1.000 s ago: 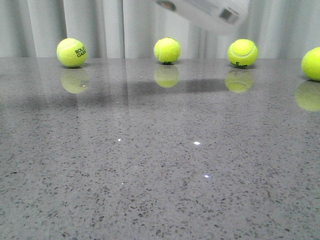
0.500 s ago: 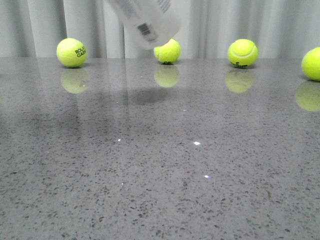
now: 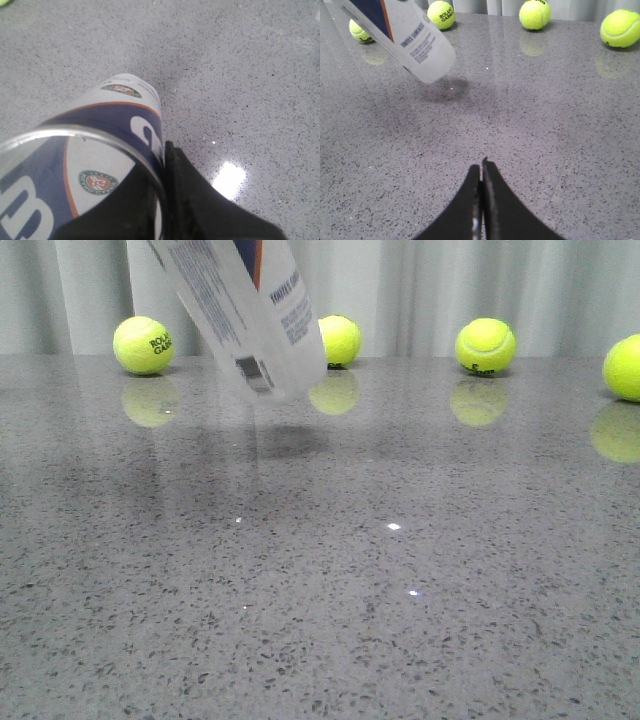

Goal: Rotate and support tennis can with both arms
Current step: 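Lower the can upright onto the table and release it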

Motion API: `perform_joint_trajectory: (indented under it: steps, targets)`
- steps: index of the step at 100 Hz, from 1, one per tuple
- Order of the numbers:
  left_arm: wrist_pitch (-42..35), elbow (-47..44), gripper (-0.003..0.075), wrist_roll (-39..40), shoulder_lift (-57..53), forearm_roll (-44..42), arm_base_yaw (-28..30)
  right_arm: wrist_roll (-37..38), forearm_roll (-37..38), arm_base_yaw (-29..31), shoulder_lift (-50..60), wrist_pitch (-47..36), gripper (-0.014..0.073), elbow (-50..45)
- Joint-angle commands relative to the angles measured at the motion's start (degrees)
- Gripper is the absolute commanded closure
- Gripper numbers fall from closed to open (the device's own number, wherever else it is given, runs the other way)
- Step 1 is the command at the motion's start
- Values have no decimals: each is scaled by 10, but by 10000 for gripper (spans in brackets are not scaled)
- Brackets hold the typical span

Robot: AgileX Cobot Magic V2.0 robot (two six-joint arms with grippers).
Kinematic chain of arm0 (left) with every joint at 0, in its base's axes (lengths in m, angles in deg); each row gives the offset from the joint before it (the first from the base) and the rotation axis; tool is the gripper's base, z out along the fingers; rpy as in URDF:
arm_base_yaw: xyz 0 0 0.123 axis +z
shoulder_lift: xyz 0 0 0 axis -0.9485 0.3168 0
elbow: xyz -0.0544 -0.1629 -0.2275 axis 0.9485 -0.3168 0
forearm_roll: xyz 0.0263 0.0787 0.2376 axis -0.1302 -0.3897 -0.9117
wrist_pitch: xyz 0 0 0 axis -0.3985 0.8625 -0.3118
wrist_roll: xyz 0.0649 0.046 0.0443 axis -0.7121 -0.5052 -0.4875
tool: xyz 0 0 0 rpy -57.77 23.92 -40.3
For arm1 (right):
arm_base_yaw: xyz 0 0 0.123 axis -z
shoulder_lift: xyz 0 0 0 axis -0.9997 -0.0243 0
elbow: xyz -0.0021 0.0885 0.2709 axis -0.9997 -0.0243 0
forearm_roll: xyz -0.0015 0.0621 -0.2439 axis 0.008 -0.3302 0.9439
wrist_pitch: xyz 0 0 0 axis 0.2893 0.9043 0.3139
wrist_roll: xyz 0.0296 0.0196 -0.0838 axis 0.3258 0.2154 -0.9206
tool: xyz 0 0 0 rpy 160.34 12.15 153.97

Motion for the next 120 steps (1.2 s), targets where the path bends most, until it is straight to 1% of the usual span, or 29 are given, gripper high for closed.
perform_joint_trajectory:
  steps: [1,5,10,17,29,34,39,42,66,86,103,120]
  targets:
    - [8,19,731,0,-4,11,-4,-5,-6,2,-4,-41,662,15]
    - [8,19,712,-1,-1,11,-4,-5,-6,2,-4,-41,662,15]
    - [8,19,665,-7,2,11,-4,-5,-6,2,-4,-41,662,15]
    - [8,19,571,-7,5,12,-4,-5,-6,2,-4,-41,662,15]
    - [3,20,358,-7,7,14,-4,-5,-6,2,-4,-41,662,15]
    - [-6,20,296,-7,8,14,-4,-5,-6,2,-4,-41,662,15]
    - [-15,20,261,-7,9,15,-4,-5,-6,2,-4,-41,662,15]
    - [-18,20,253,-7,10,16,-4,-5,-6,2,-4,-41,662,15]
    - [-50,22,256,-7,23,37,-4,-5,-6,2,-4,-41,662,15]
    - [-69,57,256,-7,50,51,-4,-5,-6,2,-4,-41,662,15]
    - [-70,85,256,-7,73,66,-4,-5,-6,2,-4,-41,662,15]
    - [-73,91,256,-7,79,69,-4,-5,-6,2,-4,-41,662,15]
